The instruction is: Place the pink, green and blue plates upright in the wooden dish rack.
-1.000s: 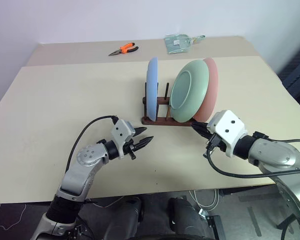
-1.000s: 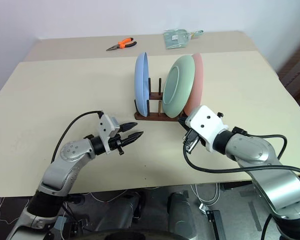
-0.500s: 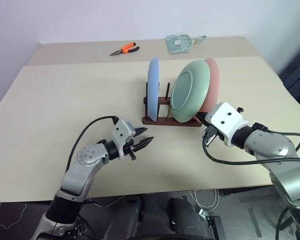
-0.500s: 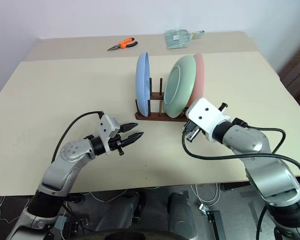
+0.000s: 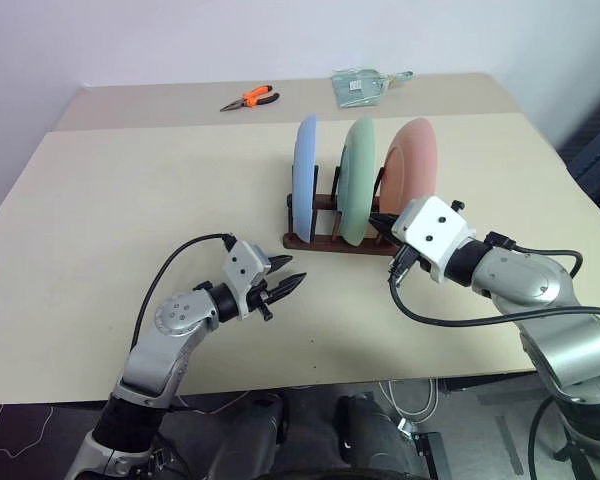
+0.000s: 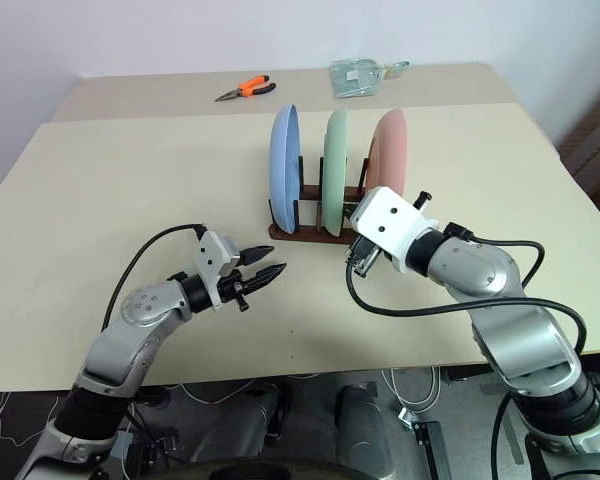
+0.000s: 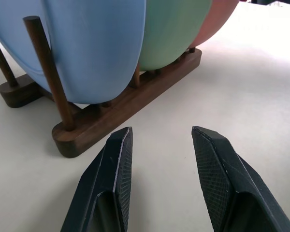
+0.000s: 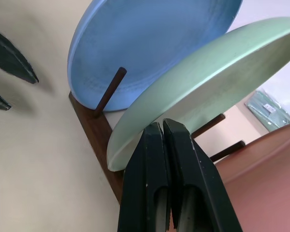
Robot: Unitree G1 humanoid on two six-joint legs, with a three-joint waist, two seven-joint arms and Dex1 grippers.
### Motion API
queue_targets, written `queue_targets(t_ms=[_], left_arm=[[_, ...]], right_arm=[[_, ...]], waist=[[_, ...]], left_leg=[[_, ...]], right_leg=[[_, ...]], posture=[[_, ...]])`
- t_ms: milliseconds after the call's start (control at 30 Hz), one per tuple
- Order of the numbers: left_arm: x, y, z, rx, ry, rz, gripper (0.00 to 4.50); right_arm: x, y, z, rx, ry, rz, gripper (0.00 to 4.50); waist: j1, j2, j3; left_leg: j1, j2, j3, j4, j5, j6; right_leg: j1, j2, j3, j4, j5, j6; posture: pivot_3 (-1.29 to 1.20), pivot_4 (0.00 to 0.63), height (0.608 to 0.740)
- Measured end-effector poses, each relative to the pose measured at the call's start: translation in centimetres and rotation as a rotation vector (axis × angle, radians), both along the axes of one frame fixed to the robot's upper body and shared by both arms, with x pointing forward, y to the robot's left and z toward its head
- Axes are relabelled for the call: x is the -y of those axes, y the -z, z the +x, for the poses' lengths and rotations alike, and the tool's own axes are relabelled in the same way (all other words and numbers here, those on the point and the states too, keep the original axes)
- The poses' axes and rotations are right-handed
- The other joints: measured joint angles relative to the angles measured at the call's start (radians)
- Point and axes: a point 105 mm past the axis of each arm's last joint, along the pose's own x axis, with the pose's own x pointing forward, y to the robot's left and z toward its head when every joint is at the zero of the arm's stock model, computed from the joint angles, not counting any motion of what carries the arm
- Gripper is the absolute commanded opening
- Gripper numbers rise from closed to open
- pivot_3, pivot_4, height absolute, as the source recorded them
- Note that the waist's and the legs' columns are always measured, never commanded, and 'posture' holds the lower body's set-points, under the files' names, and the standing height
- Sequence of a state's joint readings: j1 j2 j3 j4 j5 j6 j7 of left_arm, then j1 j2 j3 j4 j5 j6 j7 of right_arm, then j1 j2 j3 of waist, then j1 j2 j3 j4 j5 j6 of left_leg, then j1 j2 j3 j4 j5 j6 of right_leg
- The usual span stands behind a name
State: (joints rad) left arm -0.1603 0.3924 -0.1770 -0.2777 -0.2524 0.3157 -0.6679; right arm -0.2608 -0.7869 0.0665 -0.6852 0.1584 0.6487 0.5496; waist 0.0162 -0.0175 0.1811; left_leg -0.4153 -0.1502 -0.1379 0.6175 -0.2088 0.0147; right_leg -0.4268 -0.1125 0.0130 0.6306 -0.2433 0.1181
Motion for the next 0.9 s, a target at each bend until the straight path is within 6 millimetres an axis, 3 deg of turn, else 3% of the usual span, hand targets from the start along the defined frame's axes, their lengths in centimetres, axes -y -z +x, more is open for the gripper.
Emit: queue_targets(t_ms=[133,267,333,533,667,900], left_arm=[[-0.7,0.1,0.3,-0.001,-0.019,0.018,1.98],[-3.0,0.5,1.2,-0.009,-0.085,0.059,1.98],[-4.2,0.5,1.7,-0.004,-0.124,0.074,1.98],[-10.4,1.5,2.1,-0.019,-0.301,0.160,1.98],[-10.9,1.8,1.9,-0.024,-0.316,0.162,1.98],[-10.1,2.0,1.9,-0.025,-0.327,0.132,1.98]], right_arm=[[3.0,1.3,-1.6,-0.105,0.025,0.008,0.05],[4.6,4.0,-4.0,-0.256,0.002,0.008,0.05],[5.5,4.4,-3.8,-0.255,0.035,0.042,0.05],[9.5,5.4,-1.4,-0.208,0.209,0.213,0.05],[10.3,5.5,-0.4,-0.185,0.219,0.239,0.05],[10.8,8.0,1.1,-0.214,0.236,0.228,0.05]], waist=[[0.004,0.000,0.000],[-0.004,0.000,0.000],[-0.007,0.000,0.000],[-0.003,0.001,0.000],[0.002,0.001,0.000],[-0.006,0.001,0.000]], left_leg=[[0.000,0.000,0.000,0.000,0.000,0.000],[0.001,0.000,0.000,0.000,0.000,0.000],[0.003,0.001,0.002,0.000,0.000,0.000],[0.005,0.002,0.003,-0.001,-0.001,-0.002],[0.005,0.002,0.003,-0.001,-0.001,-0.002],[0.005,0.002,0.004,-0.001,-0.001,-0.002]], right_leg=[[0.000,0.000,0.000,0.000,0.000,0.000],[0.001,0.000,0.000,0.000,0.000,0.000],[0.002,0.000,0.000,0.001,0.001,-0.001],[0.003,0.000,0.000,0.000,0.001,-0.001],[0.003,-0.001,0.000,0.000,0.001,-0.001],[0.003,0.000,0.001,0.001,0.002,-0.001]], posture=[[0.00,0.150,0.720],[0.00,0.150,0.720],[0.00,0.150,0.720],[0.00,0.150,0.720],[0.00,0.150,0.720],[0.00,0.150,0.720]])
